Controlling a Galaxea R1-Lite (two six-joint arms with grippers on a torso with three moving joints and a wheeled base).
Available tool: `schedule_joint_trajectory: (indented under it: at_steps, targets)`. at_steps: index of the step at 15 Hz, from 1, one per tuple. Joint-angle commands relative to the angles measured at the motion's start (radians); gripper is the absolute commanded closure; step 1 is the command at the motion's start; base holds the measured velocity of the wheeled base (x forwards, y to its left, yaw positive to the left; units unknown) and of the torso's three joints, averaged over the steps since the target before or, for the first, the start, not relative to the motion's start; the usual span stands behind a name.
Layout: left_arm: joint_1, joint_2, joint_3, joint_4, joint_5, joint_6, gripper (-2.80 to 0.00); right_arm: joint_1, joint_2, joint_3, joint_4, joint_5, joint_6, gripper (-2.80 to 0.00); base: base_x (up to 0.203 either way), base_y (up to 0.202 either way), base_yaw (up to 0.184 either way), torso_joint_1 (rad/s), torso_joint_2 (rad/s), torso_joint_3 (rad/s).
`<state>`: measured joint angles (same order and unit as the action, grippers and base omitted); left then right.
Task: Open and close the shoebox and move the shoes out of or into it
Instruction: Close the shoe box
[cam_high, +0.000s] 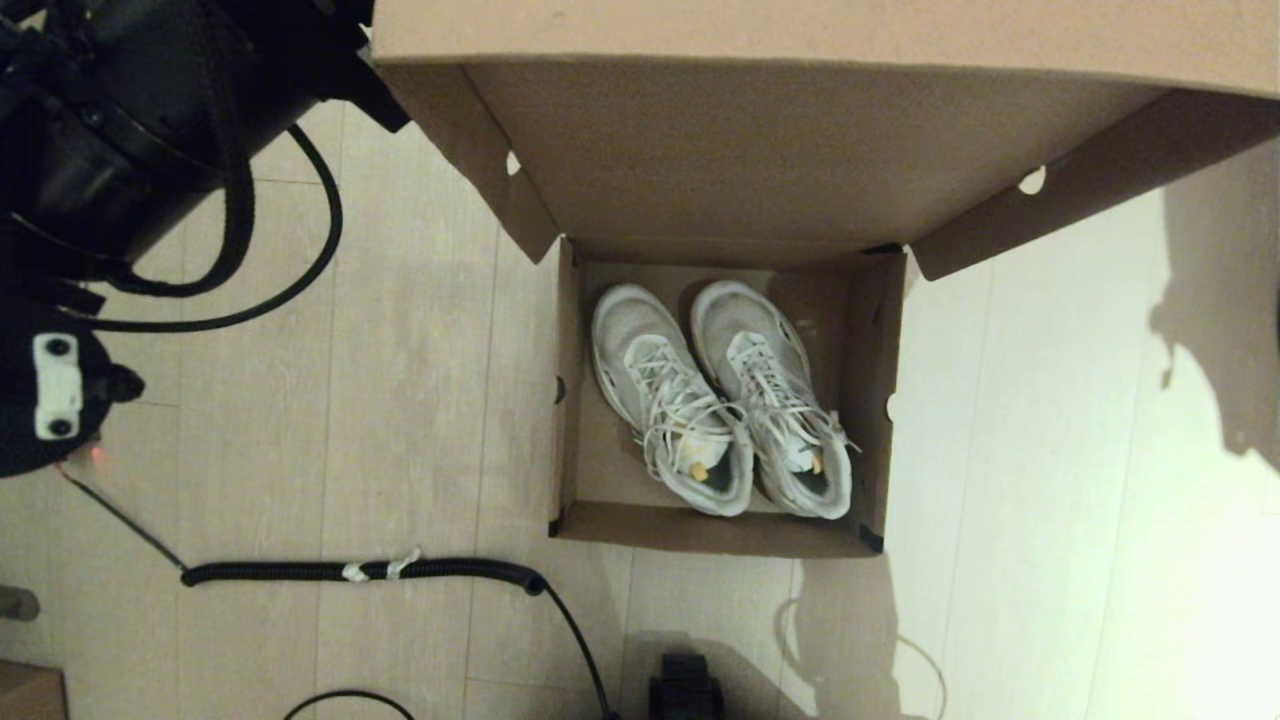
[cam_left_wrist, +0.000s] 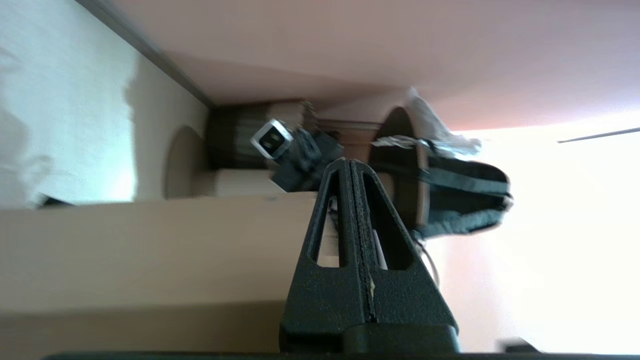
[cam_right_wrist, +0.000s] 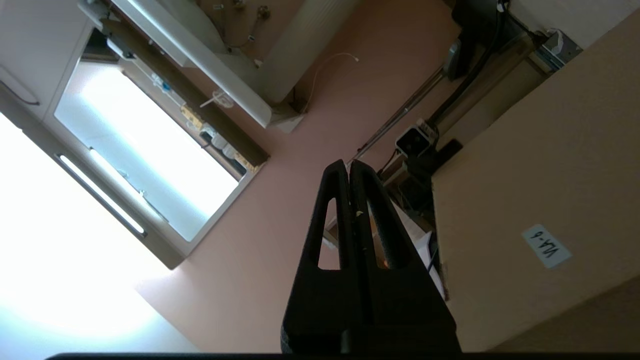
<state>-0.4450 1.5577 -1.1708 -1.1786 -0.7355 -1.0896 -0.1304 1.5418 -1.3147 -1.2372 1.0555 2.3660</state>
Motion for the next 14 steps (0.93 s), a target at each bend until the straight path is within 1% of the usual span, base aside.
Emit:
schedule_joint_trajectory:
  at_steps: [1,5,8,9,11,13,14]
  targets:
    - [-0.020,-0.101,0.085,-0.010,-0.004,-0.006,0.00,-0.020,-0.056,0.045,-0.007,0.006,0.013,0.00,0.000,0.000,0.000,0.000,0.00,0.000]
    - [-0.080,-0.253,0.302,-0.011,-0.004,-0.003,0.00,-0.069,-0.145,0.147,-0.008,0.006,0.013,0.00,0.000,0.000,0.000,0.000,0.00,0.000]
    - [-0.112,-0.347,0.451,-0.010,-0.005,-0.001,0.00,-0.068,-0.139,0.143,-0.008,0.008,0.012,0.00,0.000,0.000,0.000,0.000,0.00,0.000]
    - [-0.115,-0.351,0.459,-0.010,-0.007,-0.001,0.00,-0.053,-0.119,0.131,-0.008,0.014,0.013,0.00,0.000,0.000,0.000,0.000,0.00,0.000]
    - [-0.115,-0.345,0.442,-0.010,-0.007,0.000,0.00,0.012,-0.081,0.122,-0.008,0.023,0.013,0.00,0.000,0.000,0.000,0.000,0.00,0.000]
    - [-0.115,-0.332,0.421,-0.010,-0.007,0.000,0.00,0.097,-0.032,0.121,-0.008,0.033,0.009,0.00,0.000,0.000,0.000,0.000,0.00,0.000]
    - [-0.113,-0.336,0.419,-0.010,-0.007,0.000,0.00,0.140,-0.022,0.127,-0.008,0.056,0.005,0.00,0.000,0.000,0.000,0.000,0.00,0.000]
